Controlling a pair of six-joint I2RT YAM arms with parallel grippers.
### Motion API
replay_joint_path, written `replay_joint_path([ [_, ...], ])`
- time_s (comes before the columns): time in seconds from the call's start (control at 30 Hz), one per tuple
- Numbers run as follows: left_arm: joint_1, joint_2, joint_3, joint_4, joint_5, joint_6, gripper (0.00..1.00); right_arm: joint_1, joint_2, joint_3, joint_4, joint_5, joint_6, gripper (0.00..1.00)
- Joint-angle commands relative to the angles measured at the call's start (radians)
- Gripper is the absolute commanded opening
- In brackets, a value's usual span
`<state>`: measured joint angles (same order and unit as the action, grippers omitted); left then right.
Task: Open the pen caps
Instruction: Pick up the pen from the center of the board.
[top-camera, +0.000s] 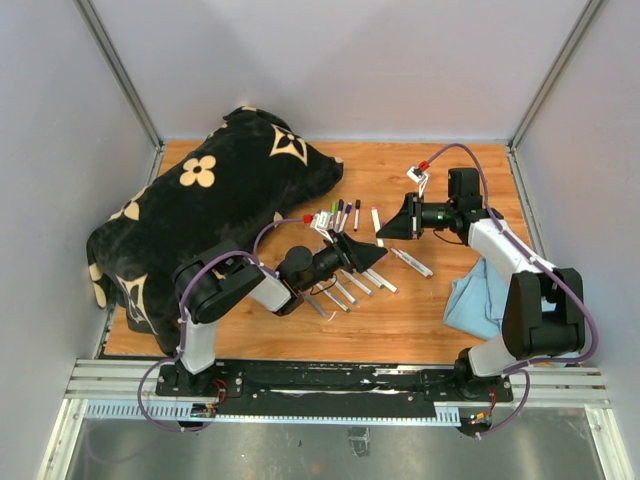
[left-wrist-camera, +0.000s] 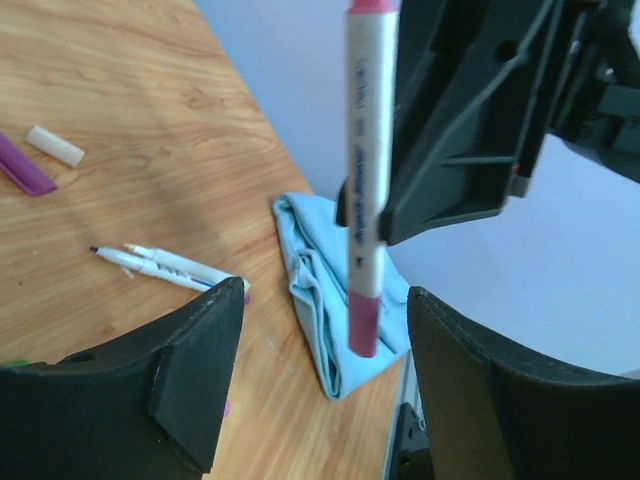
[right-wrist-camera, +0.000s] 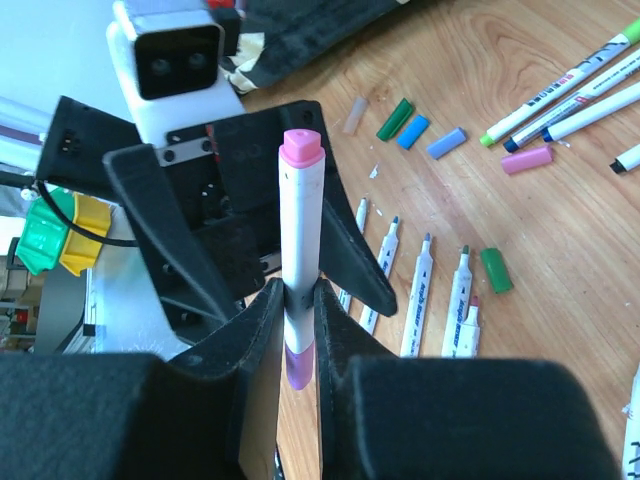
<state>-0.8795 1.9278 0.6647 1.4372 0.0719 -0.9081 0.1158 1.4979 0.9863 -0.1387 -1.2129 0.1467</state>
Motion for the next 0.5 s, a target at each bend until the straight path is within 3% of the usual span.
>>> replay_joint_path([
  [0.0,-0.014,0.013,0.028,-0.034,-0.020,0.001,0.68,-0.016,-0.028,-0.012,0.060,-0.054,0.051,0.01],
  [0.27,-0.018,0.017,0.058,-0.057,0.013,0.005,0.41,-0.016,-0.027,-0.018,0.074,-0.060,0.062,0.01],
  [0.37,-0.018,0.019,0.060,-0.057,0.029,0.004,0.19,-0.017,-0.023,-0.019,0.073,-0.060,0.060,0.01],
  [0.47,-0.018,0.013,0.052,-0.060,0.033,0.015,0.03,-0.016,-0.022,-0.020,0.074,-0.062,0.056,0.01],
])
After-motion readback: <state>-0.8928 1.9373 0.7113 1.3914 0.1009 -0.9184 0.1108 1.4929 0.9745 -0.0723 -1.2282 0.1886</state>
